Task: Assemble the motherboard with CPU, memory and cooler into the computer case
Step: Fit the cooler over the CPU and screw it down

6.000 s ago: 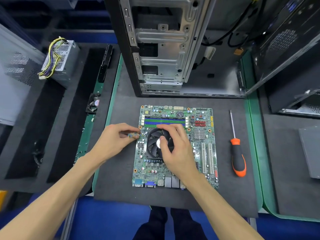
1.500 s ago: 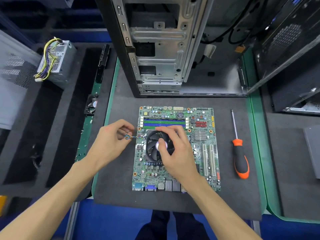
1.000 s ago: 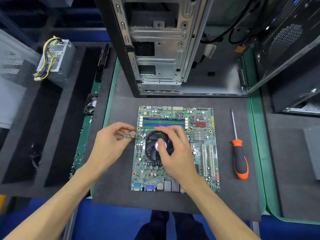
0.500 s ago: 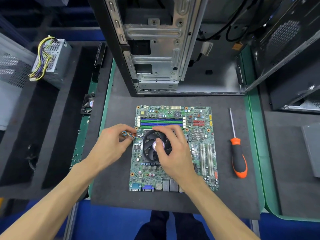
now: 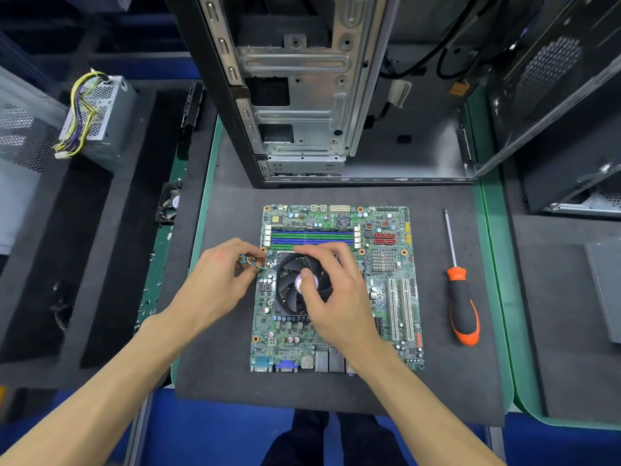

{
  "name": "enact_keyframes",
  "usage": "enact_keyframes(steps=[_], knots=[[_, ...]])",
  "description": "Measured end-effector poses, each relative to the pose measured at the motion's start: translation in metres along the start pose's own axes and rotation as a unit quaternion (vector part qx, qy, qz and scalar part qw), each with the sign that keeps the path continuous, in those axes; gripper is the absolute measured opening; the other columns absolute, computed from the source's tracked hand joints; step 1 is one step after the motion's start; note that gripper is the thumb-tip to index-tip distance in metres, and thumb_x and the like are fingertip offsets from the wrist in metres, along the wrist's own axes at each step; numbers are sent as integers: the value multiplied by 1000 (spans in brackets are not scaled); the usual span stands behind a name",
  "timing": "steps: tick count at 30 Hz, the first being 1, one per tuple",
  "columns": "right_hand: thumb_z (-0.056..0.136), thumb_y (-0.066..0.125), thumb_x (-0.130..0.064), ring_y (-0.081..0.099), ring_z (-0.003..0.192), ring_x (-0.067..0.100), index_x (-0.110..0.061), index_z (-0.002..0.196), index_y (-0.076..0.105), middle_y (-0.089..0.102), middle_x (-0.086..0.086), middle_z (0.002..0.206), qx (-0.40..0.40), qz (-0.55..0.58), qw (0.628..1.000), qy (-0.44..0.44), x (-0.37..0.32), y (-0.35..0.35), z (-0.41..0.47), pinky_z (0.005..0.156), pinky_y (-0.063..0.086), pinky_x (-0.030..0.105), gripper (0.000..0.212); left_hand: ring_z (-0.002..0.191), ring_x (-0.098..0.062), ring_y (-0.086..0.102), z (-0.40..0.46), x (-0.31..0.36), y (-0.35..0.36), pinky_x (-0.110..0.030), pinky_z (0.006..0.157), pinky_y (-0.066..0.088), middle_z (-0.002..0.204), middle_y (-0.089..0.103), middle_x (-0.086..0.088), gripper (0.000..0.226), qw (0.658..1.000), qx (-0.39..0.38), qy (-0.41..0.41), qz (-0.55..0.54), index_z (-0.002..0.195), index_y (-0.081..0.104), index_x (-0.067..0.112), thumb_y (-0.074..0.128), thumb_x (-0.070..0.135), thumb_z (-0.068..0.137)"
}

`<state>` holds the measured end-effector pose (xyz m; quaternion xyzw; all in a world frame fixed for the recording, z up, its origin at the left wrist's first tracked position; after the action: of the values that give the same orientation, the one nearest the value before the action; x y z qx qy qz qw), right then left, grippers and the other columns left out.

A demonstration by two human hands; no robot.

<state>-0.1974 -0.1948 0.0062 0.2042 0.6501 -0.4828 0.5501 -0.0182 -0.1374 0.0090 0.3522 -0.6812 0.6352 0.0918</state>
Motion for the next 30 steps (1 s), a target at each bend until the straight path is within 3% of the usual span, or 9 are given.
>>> enact_keyframes(steps=[11, 15, 18, 20, 26, 30], knots=[[96, 52, -28, 55, 109, 11, -25, 126, 65, 50, -6, 114, 2, -2, 1000, 1, 0, 0, 0, 87, 51, 37, 33, 85, -21, 65, 14, 7, 5, -39, 84, 51, 95, 66, 6, 15, 996, -70, 10, 58, 101, 75, 15, 70, 8, 89], [96, 53, -28, 56, 108, 11, -26, 126, 65, 50, -7, 114, 1, -1, 1000, 4, 0, 0, -1, 87, 51, 35, 33, 86, -18, 65, 14, 0, 2, -30, 85, 49, 95, 67, 10, 19, 996, -86, -5, 28, 105, 77, 18, 68, 9, 91], [96, 52, -29, 55, 108, 11, -26, 126, 65, 50, -7, 114, 0, -3, 1000, 7, 0, 0, 0, 87, 51, 35, 33, 87, -4, 68, 11, -6, -1, -13, 85, 48, 99, 69, 12, 24, 993, -93, -39, -54, 106, 78, 19, 66, 4, 91], [96, 52, -29, 55, 108, 11, -27, 126, 65, 50, -8, 114, 0, -3, 1000, 7, 0, 0, 0, 87, 51, 35, 33, 81, -3, 71, 11, -10, -1, -8, 81, 49, 97, 73, 8, 24, 989, -83, -69, -98, 103, 78, 18, 66, 1, 90], [96, 53, -29, 55, 110, 10, -27, 126, 64, 50, -8, 115, -2, -4, 1000, 6, 0, 1, 0, 89, 50, 35, 33, 69, -19, 74, 11, -21, -4, -17, 66, 55, 74, 75, -5, 16, 980, -43, -110, -158, 84, 71, 15, 72, 0, 84], [95, 55, -26, 55, 110, 11, -25, 125, 66, 51, -7, 115, 2, -10, 1000, 8, 0, 1, 0, 90, 50, 37, 32, 67, -13, 70, 13, -15, -1, -35, 72, 58, 74, 74, 3, 22, 996, -44, -62, -52, 74, 67, 28, 73, 9, 84]])
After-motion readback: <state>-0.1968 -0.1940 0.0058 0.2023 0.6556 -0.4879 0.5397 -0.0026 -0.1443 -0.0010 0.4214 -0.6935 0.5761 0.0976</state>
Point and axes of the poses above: each hand's wrist, its own z-axis towards the middle knuckle, its own y-axis out of the palm, x = y × z, the point moved 9 cm from there along z, towards the middle knuckle
